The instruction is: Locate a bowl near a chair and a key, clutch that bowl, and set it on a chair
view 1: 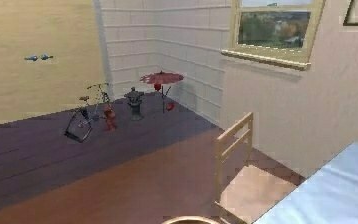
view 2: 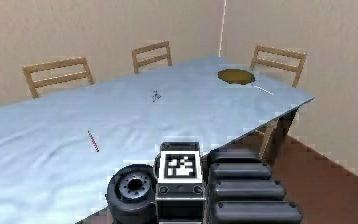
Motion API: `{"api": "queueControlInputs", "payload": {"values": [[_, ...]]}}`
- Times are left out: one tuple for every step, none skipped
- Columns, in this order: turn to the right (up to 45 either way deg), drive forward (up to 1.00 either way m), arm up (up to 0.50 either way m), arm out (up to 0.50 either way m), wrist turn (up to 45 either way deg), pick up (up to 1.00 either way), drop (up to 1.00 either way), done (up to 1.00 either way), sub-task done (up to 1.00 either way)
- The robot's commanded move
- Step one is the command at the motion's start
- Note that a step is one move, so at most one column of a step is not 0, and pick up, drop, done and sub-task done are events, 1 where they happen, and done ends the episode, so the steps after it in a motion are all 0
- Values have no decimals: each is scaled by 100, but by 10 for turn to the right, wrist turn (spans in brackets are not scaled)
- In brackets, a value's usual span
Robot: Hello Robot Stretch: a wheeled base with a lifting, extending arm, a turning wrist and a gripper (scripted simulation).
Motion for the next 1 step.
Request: {"api": "queueControlInputs", "payload": {"values": [[-330, 0, 0, 0, 0, 0, 0, 0, 0]]}}
